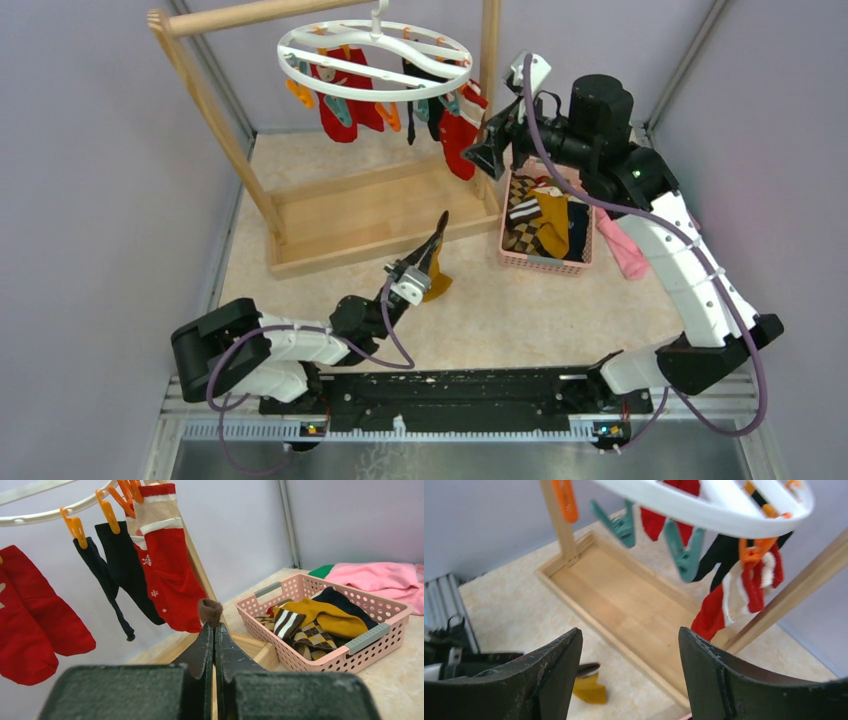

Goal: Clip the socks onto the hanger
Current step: Open the clamp at the hanger.

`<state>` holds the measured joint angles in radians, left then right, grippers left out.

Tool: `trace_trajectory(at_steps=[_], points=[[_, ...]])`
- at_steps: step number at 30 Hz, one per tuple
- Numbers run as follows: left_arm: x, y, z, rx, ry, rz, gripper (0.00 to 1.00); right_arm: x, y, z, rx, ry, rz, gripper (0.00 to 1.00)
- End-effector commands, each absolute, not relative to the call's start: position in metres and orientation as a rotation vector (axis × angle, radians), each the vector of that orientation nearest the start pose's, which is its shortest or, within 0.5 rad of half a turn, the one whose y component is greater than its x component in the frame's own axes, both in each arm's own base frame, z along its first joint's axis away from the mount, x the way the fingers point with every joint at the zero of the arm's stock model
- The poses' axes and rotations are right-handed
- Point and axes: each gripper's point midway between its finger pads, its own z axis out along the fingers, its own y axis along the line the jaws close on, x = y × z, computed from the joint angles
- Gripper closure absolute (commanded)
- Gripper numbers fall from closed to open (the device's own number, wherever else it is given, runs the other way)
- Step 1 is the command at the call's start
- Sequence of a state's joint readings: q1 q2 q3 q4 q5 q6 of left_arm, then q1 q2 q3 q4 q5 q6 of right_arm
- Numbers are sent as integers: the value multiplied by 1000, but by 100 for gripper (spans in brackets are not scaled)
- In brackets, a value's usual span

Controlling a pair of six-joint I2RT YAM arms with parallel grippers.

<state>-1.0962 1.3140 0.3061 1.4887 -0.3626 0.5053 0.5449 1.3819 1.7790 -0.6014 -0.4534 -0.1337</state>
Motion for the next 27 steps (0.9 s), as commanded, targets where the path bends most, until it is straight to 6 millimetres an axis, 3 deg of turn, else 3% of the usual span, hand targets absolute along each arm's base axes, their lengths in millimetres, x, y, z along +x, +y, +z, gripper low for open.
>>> trace_trajectory(at_steps=[1, 7, 12, 20, 27], points=[[221, -246, 342, 293, 778, -386, 100, 338, 269, 472, -673, 1493, 633, 30], [216, -234, 343, 273, 774, -395, 100, 360, 293, 473, -617, 1519, 478, 29], [212, -228, 345, 262, 769, -409, 100, 377, 286, 472, -509, 1544, 350, 30], [210, -225, 345, 256, 767, -423, 100, 386, 289, 474, -486, 1528, 328, 40], [210, -222, 344, 249, 771, -422, 100, 385, 303, 477, -499, 1506, 386, 40]])
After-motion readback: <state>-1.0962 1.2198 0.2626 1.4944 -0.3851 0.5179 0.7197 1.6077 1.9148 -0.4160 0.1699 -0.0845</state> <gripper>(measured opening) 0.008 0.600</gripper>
